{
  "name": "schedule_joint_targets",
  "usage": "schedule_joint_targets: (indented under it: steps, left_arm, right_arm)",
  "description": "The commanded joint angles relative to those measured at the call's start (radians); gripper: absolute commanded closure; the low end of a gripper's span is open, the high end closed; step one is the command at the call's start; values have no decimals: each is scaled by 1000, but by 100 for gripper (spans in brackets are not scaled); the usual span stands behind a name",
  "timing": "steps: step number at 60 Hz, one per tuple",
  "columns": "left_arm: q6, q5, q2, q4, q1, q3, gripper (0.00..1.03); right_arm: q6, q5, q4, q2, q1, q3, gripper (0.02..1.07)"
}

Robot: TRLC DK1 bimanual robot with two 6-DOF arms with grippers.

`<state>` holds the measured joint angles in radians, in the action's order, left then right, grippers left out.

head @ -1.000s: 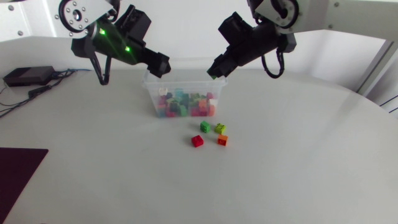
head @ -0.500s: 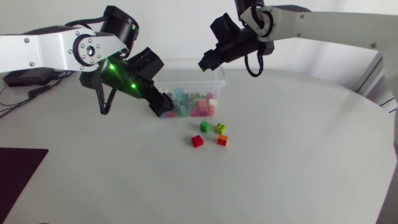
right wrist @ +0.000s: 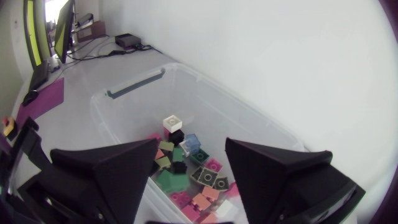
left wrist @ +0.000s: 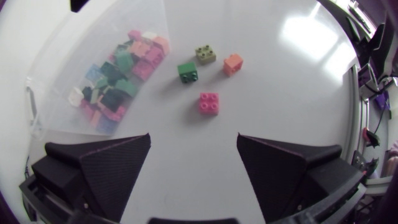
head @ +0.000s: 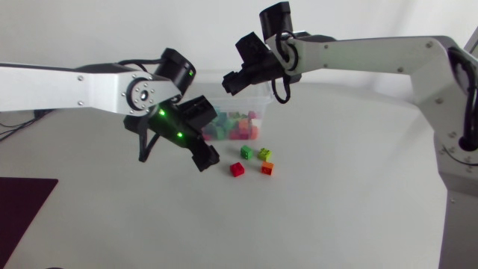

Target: Place the duplo bricks in the container

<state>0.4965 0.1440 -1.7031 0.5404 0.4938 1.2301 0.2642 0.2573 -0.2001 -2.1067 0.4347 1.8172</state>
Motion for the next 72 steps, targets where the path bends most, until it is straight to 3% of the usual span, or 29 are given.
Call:
schedule_joint_targets:
  steps: [1, 22, 45, 59, 72]
  left_arm:
    - [30, -15, -69, 1, 28, 14, 7]
    - [20, -55, -291, 101, 74, 250, 11]
    - [16, -86, -454, 262, 101, 465, 16]
    - [7, -84, -556, 389, 106, 594, 18]
    - [-9, -81, -604, 421, 111, 649, 21]
  right_arm:
    - [-22, -3, 13, 97, -33, -62, 6]
    - [3, 145, 16, 498, -225, -460, 6]
    - [47, 184, 57, 705, -283, -811, 6]
    - [73, 189, 59, 774, -271, -912, 6]
    - [92, 194, 50, 786, -258, -937, 6]
